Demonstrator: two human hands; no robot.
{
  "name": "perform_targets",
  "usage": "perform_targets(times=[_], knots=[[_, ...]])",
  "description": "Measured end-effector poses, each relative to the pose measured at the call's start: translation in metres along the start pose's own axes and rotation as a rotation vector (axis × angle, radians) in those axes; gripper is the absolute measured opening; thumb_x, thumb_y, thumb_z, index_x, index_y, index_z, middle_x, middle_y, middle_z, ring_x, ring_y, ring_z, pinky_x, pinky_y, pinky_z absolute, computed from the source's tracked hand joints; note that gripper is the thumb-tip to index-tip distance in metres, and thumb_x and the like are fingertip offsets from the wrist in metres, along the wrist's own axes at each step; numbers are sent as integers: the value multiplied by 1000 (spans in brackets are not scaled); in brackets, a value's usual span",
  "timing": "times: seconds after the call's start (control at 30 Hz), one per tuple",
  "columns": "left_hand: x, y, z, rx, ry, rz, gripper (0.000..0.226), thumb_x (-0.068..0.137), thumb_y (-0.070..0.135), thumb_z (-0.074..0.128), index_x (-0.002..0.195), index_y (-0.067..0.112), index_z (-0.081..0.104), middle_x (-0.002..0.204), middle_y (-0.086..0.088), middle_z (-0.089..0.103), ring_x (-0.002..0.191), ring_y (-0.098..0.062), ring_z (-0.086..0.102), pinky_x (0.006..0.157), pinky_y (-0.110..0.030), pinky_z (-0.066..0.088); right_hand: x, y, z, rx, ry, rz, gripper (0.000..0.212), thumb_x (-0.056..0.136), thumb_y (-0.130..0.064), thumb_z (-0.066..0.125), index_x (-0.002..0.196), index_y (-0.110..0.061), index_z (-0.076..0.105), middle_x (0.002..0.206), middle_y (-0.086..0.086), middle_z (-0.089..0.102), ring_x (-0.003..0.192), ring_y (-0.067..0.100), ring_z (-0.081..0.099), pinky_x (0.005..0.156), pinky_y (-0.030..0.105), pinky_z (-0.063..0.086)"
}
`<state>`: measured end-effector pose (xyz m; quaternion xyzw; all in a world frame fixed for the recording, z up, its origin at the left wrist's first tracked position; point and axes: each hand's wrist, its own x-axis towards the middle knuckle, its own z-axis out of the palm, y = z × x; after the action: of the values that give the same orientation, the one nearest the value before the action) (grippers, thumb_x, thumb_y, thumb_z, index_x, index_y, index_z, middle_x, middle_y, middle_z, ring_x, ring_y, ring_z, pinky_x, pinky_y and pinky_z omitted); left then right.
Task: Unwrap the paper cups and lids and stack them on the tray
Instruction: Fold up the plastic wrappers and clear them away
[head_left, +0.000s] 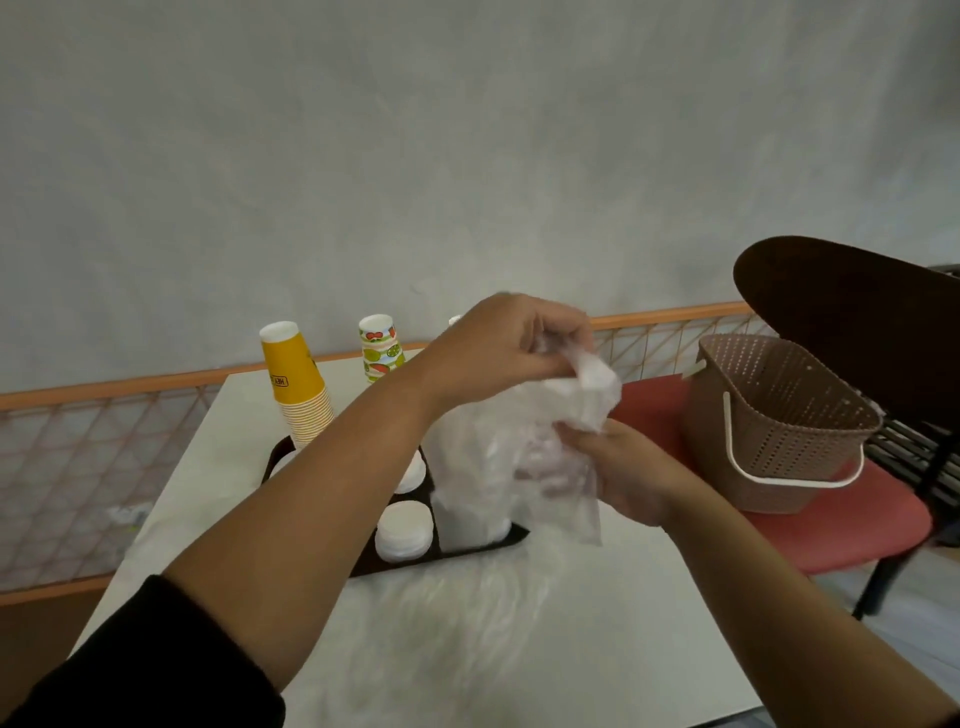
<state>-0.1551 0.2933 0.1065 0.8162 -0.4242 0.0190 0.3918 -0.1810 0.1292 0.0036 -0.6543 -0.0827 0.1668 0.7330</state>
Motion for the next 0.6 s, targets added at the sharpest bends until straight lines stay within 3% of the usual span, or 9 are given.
perform_targets(times=[0.13, 0.27, 0.33, 0.4, 0.47, 0.5, 0.53, 0.6], knots=[[-20, -10, 23, 88, -241, -25, 12, 82, 10, 70, 89, 19, 73, 86, 2, 70, 74, 7, 56, 71, -17, 42, 3, -14, -5, 106, 39, -39, 27, 97, -2, 36, 105, -8, 62, 83, 3, 70, 74, 14, 67, 63, 26, 57], [-32, -30, 52, 221, -331, -45, 31, 80, 32, 73, 110, 24, 69, 96, 7, 68, 85, -5, 57, 74, -25, 45, 4, -20, -7, 243, 12, -22, 34, 99, -15, 35, 125, -8, 56, 116, 13, 67, 103, 26, 66, 78, 33, 58], [-34, -36, 59, 206, -329, -111, 30, 86, 38, 65, 110, 21, 70, 95, 3, 67, 86, -11, 59, 75, -28, 46, 4, -19, -5, 220, 33, -24, 34, 99, -14, 35, 126, -8, 56, 119, 13, 66, 106, 26, 65, 79, 33, 58], [-34, -39, 63, 154, -169, -143, 24, 90, 31, 60, 99, 11, 71, 93, -4, 66, 85, -17, 59, 74, -33, 46, 3, -18, -4, 191, 44, -51, 32, 99, -13, 37, 124, -8, 57, 117, 12, 67, 103, 25, 67, 78, 32, 58], [-32, -45, 69, 199, 171, -133, 20, 83, 23, 70, 92, 8, 62, 95, -2, 57, 85, -16, 53, 72, -24, 41, 2, -18, -3, 139, 46, -118, 30, 98, -8, 38, 121, -9, 58, 109, 12, 69, 97, 22, 68, 74, 29, 57], [-31, -46, 71, 249, 327, -172, 33, 76, 25, 77, 98, 10, 57, 102, -1, 52, 91, -15, 49, 75, -19, 37, 1, -18, -2, 117, 36, -144, 31, 97, -5, 38, 120, -10, 58, 107, 12, 69, 95, 21, 68, 73, 27, 56], [-30, -48, 73, 276, 408, -241, 52, 70, 30, 81, 109, 12, 53, 112, -1, 49, 102, -16, 46, 80, -18, 33, 1, -19, -3, 110, 22, -152, 32, 97, -4, 38, 120, -11, 58, 107, 12, 69, 97, 22, 68, 73, 26, 55], [-29, -49, 71, 189, 336, -438, 74, 67, 37, 83, 128, 15, 45, 119, 3, 50, 110, -14, 45, 81, -19, 32, -1, -23, -2, 114, -7, -143, 34, 96, -3, 37, 122, -11, 58, 112, 13, 68, 101, 23, 67, 75, 26, 55]])
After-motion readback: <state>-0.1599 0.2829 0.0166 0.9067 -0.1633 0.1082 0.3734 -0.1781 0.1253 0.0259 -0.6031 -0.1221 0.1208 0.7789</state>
